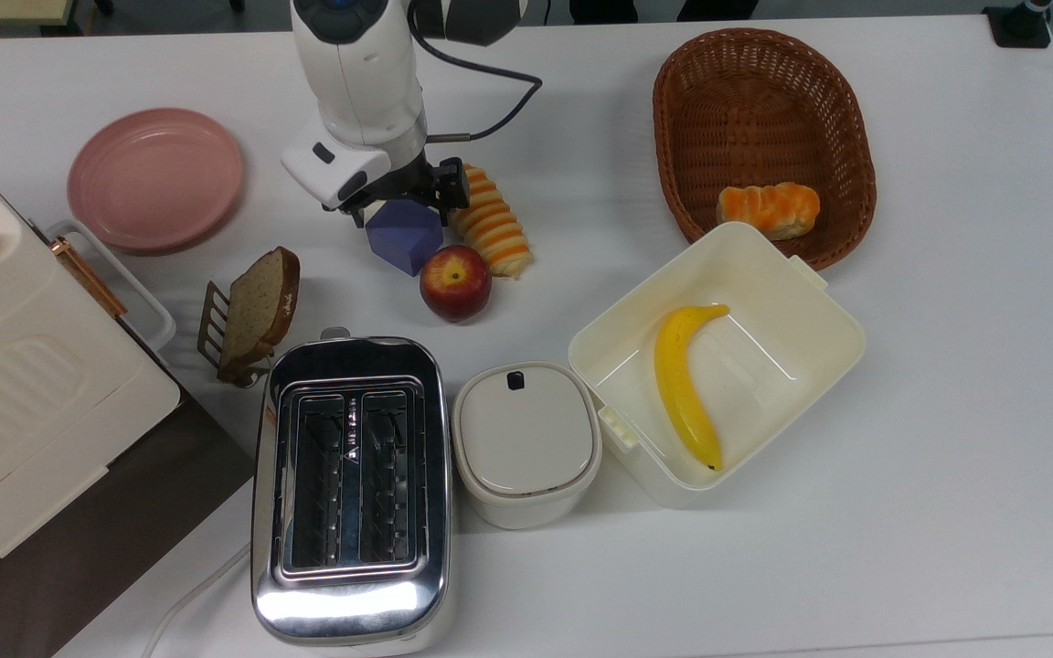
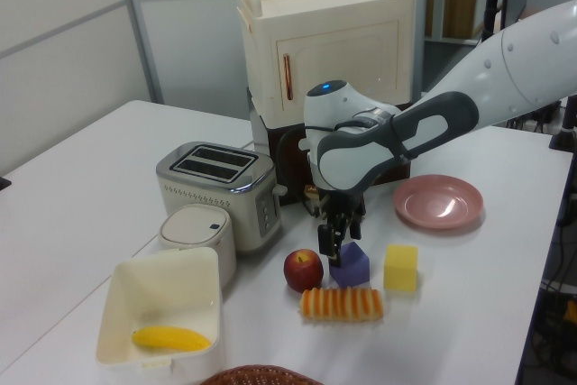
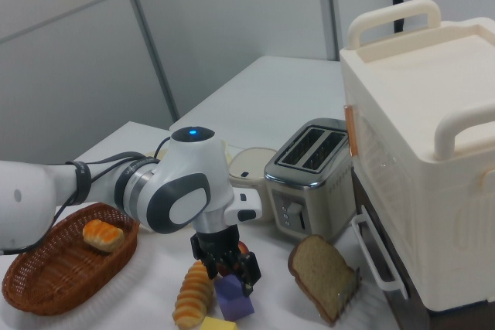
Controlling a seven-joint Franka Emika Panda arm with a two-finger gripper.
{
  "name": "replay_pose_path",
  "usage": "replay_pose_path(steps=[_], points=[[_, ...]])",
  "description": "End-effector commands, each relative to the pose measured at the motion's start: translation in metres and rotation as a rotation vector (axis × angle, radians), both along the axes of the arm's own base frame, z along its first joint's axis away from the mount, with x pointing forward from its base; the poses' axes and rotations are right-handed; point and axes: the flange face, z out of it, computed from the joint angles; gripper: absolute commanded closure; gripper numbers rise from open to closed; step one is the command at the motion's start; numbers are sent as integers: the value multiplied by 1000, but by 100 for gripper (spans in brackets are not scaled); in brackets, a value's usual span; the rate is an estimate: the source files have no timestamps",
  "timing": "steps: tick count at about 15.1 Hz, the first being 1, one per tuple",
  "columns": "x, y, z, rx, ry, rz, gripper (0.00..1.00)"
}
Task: Put the purple cube on a plate
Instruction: 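Close the gripper around the purple cube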
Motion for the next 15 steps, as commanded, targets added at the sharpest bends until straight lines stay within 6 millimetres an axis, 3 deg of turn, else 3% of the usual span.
replay_pose_path(steps=[1, 15], points=[[4, 6, -4, -28, -6, 20, 0], [3, 1, -23, -54, 29, 42, 0]])
